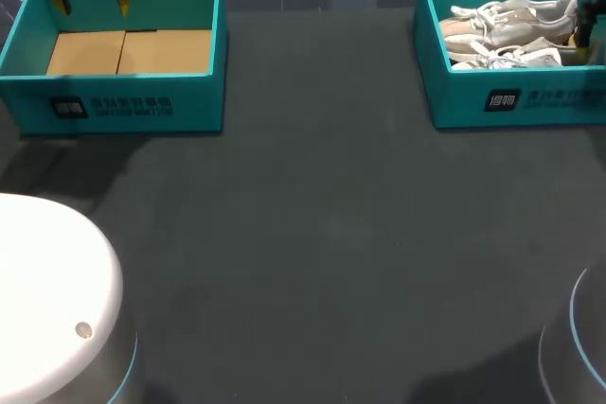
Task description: Take the shoe out of the shoebox, open the shoe tongue, remove and reinsert the insole, then place the shoe into the shoebox
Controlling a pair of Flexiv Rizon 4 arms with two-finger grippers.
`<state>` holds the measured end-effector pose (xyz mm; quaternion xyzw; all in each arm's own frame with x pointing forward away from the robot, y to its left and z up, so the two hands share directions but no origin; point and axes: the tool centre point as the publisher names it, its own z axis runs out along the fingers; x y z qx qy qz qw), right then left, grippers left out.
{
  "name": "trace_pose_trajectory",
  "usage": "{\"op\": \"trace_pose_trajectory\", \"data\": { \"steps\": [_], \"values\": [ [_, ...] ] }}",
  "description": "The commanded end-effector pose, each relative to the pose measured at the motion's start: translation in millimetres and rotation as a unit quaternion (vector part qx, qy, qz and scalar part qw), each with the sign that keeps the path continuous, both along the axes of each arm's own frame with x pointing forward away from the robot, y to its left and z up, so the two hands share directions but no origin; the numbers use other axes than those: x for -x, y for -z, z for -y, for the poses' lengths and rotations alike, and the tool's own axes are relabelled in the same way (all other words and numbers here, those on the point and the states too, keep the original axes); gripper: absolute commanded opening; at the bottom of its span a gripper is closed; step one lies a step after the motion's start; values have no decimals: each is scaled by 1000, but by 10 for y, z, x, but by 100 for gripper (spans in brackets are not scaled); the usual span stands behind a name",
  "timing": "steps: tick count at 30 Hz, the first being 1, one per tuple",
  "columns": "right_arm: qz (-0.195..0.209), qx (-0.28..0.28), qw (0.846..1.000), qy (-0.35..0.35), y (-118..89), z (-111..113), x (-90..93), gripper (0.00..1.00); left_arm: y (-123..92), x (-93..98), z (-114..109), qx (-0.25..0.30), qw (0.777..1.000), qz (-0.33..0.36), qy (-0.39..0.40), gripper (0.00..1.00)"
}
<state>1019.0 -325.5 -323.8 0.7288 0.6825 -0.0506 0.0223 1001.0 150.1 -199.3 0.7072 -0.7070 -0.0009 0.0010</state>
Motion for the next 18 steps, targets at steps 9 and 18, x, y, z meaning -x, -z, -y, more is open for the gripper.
{"op": "trace_pose_trajectory", "data": {
  "steps": [9, 18],
  "values": [
    [-7, -6, 1000, 1, 234, 1, -51, 80, 2, 3, 1, 0, 1000, 0, 0, 100],
    [-8, -15, 1000, -1, 406, 10, -14, 75, 2, 3, 1, 0, 1000, 0, 0, 100]
  ]
}}
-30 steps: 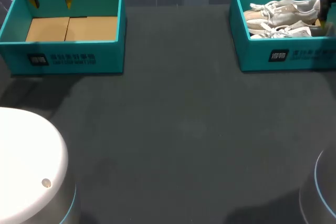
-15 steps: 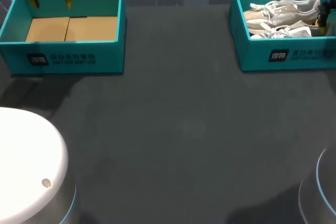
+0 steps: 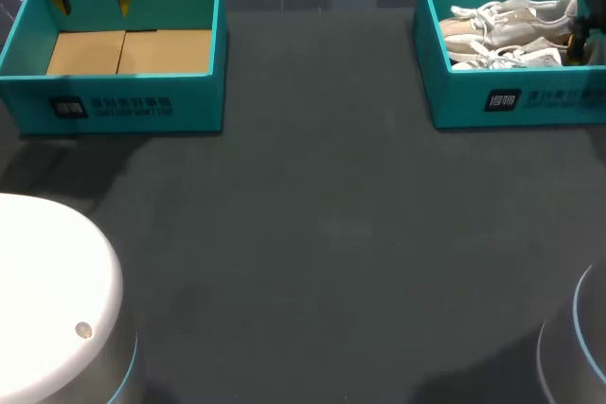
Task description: Take the shoe out of the shoebox, open the shoe tongue, remove and reinsert the insole, then place the shoe into the shoebox
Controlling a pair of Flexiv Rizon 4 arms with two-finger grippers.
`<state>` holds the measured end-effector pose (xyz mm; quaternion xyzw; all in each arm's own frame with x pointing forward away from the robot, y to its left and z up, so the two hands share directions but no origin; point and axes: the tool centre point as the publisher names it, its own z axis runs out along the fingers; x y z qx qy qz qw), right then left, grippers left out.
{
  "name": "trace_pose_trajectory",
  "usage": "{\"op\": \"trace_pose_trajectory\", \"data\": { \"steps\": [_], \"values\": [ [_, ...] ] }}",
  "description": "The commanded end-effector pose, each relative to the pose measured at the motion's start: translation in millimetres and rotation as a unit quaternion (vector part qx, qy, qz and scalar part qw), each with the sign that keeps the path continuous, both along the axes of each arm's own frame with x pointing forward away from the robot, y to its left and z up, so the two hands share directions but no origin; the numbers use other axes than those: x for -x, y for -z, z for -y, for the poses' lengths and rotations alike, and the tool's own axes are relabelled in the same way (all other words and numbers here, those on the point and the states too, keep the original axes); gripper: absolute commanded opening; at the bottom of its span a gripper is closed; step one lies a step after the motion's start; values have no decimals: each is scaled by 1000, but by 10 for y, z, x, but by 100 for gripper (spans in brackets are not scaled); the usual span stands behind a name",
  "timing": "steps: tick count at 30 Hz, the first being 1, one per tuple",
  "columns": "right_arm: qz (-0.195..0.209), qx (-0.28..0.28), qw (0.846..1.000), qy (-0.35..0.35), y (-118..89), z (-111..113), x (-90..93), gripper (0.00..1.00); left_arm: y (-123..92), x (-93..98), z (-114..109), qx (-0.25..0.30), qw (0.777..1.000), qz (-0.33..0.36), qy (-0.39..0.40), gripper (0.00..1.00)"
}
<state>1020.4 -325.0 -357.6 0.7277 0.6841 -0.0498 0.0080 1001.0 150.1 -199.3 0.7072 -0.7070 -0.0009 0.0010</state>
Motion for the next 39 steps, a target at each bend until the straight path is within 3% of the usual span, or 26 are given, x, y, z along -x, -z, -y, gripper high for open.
{"op": "trace_pose_trajectory", "data": {
  "steps": [1, 8, 9, 11, 25, 39],
  "values": [
    [1, -5, 1000, 0, 80, 17, 1, 73, 2, 2, 1, 0, 1000, 0, 0, 100],
    [1, -12, 1000, 1, 130, 10, 16, 47, 2, 2, 1, 0, 1000, 0, 0, 100],
    [1, -12, 1000, 2, 136, 7, 19, 38, 2, 2, 1, 0, 1000, 0, 0, 100],
    [0, -13, 1000, 2, 150, 6, 28, 0, 2, 2, 1, 0, 1000, 0, 0, 100],
    [3, -14, 1000, 10, 62, 35, 69, 0, 2, 2, 1, 0, 1000, 0, 0, 100],
    [9, -15, 999, 31, -199, 109, -32, 0, 2, 2, 1, 0, 1000, 0, 0, 100]
  ]
}}
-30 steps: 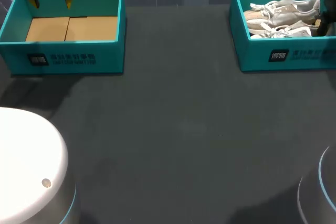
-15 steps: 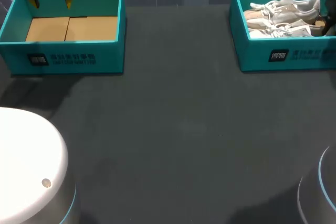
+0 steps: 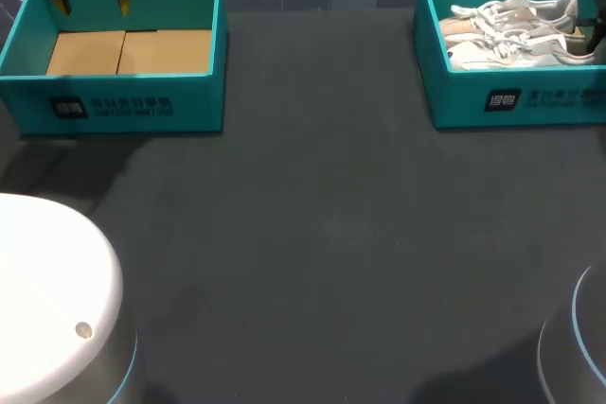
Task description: Take the shoe out of the shoebox, open the shoe tongue, remove and reinsert the insole, then place the shoe into the shoebox
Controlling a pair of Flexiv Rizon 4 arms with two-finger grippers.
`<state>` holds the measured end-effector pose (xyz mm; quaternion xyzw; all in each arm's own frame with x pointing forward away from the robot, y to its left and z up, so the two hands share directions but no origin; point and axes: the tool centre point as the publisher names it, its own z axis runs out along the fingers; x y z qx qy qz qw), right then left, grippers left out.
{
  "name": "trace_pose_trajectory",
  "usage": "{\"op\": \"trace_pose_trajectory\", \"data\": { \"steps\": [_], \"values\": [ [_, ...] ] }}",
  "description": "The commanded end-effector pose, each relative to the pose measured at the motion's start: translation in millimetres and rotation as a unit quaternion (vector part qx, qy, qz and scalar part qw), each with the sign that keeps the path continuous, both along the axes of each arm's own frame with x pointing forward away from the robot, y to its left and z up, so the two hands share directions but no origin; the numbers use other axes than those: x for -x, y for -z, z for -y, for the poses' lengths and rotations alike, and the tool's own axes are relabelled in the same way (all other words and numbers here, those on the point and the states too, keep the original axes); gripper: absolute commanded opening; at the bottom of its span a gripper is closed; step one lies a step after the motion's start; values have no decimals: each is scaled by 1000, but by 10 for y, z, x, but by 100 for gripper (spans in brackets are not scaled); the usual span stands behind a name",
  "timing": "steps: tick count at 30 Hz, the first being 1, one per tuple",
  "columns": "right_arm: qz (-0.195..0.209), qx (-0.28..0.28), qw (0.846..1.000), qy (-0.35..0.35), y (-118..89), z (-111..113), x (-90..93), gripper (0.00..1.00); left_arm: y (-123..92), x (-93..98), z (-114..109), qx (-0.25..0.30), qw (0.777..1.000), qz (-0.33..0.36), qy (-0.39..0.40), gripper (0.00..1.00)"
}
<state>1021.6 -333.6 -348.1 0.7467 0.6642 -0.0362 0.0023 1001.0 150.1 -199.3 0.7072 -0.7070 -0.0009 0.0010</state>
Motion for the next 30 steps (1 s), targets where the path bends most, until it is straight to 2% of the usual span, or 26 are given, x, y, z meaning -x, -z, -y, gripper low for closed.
{"op": "trace_pose_trajectory", "data": {
  "steps": [1, 30],
  "values": [
    [3, -2, 1000, 7, -134, 28, -24, 0, 2, 2, 1, 0, 1000, 0, 0, 100],
    [15, 44, 998, 35, -1106, 42, -95, 0, 2, 2, 1, 0, 1000, 0, 0, 100]
  ]
}}
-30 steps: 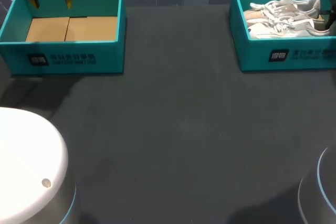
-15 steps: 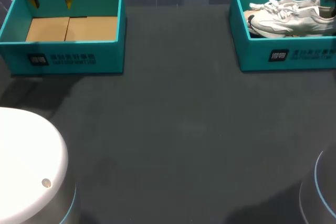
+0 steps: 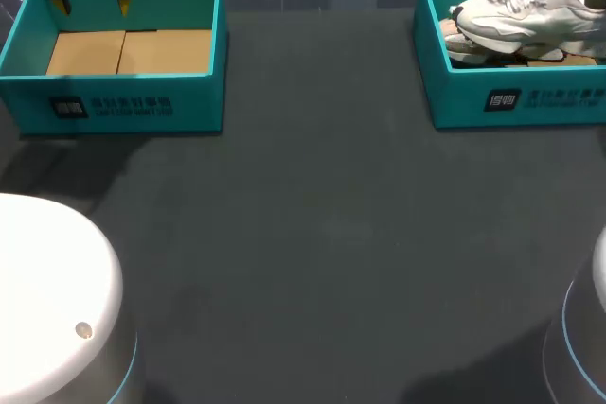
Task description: Take the shoe out of the shoebox, open the shoe tongue, remove and reinsert the insole, then place the shoe into the shoebox
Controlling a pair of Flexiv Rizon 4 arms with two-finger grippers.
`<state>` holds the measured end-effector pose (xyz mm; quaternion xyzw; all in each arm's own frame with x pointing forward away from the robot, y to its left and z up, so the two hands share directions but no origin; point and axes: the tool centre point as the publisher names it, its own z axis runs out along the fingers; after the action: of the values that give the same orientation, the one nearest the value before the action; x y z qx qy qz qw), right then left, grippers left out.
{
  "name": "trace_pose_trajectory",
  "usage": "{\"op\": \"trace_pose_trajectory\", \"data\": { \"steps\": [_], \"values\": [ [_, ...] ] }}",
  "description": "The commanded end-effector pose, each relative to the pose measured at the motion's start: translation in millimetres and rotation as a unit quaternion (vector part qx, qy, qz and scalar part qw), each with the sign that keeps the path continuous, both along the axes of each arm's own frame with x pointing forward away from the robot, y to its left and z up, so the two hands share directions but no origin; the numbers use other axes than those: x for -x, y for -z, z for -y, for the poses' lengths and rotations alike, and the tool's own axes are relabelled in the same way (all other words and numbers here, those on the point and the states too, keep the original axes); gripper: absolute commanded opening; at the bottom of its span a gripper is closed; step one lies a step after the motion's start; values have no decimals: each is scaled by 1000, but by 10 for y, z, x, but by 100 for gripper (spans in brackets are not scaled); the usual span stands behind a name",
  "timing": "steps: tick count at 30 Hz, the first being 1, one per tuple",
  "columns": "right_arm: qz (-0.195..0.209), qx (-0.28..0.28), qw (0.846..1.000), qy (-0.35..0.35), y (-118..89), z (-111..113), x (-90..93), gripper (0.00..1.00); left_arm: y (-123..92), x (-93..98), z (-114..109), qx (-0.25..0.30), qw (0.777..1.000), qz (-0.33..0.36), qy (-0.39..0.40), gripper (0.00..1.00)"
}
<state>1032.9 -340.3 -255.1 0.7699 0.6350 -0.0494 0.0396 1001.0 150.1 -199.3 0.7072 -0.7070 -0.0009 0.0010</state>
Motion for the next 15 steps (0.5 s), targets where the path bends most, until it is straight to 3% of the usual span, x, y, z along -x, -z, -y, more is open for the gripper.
{"op": "trace_pose_trajectory", "data": {
  "steps": [1, 15],
  "values": [
    [-1, 9, 1000, -1, -221, -27, 17, 0, 2, 3, 1, 0, 1000, 0, 0, 100],
    [4, 32, 999, -10, -952, -156, 234, 0, 2, 3, 1, 0, 1000, 0, 0, 100]
  ]
}}
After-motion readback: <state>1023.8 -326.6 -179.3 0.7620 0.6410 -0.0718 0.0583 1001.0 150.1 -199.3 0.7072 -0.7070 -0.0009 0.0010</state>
